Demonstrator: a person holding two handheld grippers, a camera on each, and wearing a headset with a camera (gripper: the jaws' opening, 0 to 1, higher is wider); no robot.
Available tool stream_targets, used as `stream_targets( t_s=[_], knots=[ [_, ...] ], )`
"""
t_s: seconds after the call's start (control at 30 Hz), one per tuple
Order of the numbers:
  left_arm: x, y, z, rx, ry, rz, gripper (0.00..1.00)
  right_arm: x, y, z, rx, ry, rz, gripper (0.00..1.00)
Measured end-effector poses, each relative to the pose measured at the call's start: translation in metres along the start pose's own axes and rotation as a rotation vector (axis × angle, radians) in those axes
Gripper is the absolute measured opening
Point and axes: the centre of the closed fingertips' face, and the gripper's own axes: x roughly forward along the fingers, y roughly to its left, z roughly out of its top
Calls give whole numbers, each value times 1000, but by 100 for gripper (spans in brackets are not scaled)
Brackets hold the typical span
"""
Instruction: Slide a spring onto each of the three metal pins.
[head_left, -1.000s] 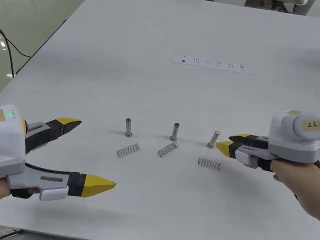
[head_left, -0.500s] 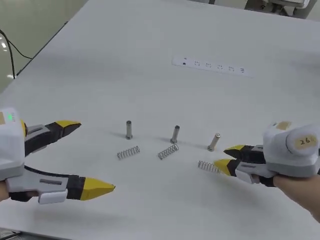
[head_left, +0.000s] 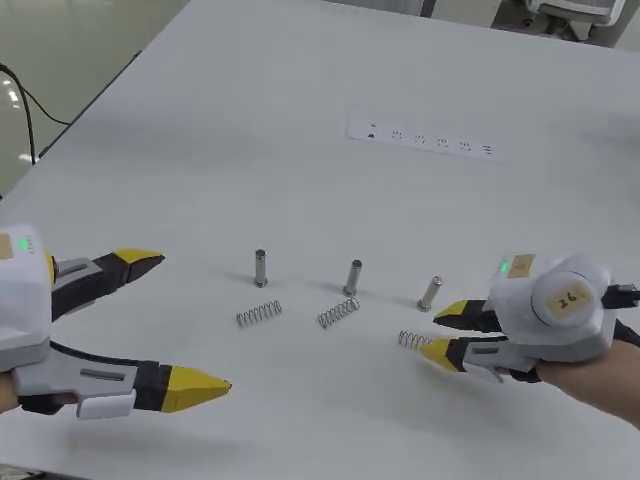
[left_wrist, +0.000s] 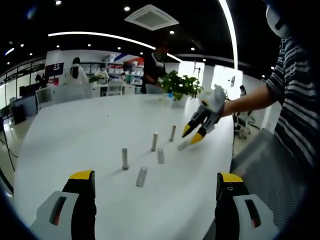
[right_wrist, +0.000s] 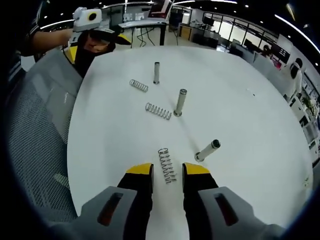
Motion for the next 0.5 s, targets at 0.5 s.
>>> stream_targets(
  t_s=[0.5],
  knots=[
    [-1,-1,-3,-3,7,-3,98,10,2,-11,-71,64,37,17]
  ],
)
